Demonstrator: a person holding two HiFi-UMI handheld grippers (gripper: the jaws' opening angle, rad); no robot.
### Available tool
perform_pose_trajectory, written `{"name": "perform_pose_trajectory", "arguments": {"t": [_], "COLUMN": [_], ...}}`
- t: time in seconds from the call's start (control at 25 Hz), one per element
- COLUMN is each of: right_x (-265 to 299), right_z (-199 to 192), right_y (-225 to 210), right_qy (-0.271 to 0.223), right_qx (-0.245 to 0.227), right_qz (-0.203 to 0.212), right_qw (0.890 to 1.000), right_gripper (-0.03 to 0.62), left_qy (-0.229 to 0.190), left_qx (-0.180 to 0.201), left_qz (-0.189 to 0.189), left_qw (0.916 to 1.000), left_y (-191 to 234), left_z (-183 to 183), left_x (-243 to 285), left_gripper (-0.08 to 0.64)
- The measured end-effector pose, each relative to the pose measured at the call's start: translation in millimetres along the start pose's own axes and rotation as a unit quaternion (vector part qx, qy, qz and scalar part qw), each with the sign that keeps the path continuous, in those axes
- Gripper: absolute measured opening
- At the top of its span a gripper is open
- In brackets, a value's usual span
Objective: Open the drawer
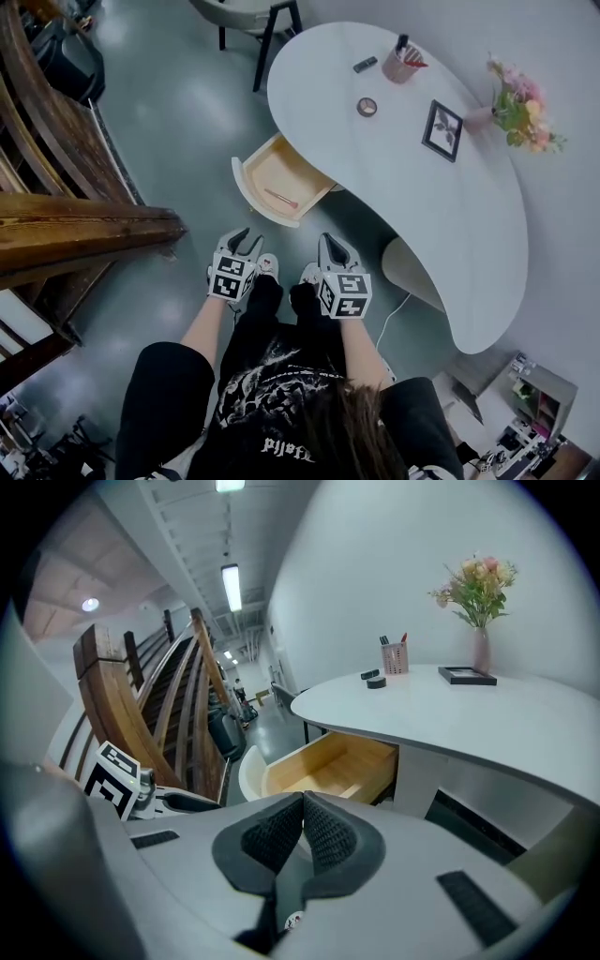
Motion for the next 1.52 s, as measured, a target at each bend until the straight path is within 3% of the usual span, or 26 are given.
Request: {"name": "perform_pose_trajectory", "arguments": {"t": [0.6,0.76,1.08,1.52], "right_x": [-19.0,-22.0,-32.5,-40.3], "right_z": [27.1,34.3,47.5,75.7], "right_y": [15.1,15.2,17.1,17.9], "right_qy": [-0.029,-0.042,-0.066,-0.113], "right_qx": [-0.01,0.003,0.011,-0.013], "right_qz": [-0.016,-0.023,-0.038,-0.04], "right_qw": [0.999,0.999,0.997,0.993], "right_gripper": [0.025,0.025,0.025,0.025], "left_qy": [-0.082,-0.104,-0.128,-0.166], "left_qx": [0.015,0.001,0.015,0.029], "left_qz": [-0.036,-0.032,-0.043,-0.048], "left_qw": [0.9958,0.994,0.9908,0.9844], "left_y": [-33.2,-37.3,-49.0,-50.5], "left_z": [60.2,71.8,92.2,123.2], "left_x": [-33.5,-45.1,-51.4,-52.2], "left_gripper": [0.155,0.155,0.155,0.155]}}
Point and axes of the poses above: the fingertips, and each gripper's own axes: x forward along the fingers, y to its left, z out of its top, the point moved 6 cm from there along -x, backward along the fingers, and after that the axes turned 9 degrees about -y, right-handed, at the moved point
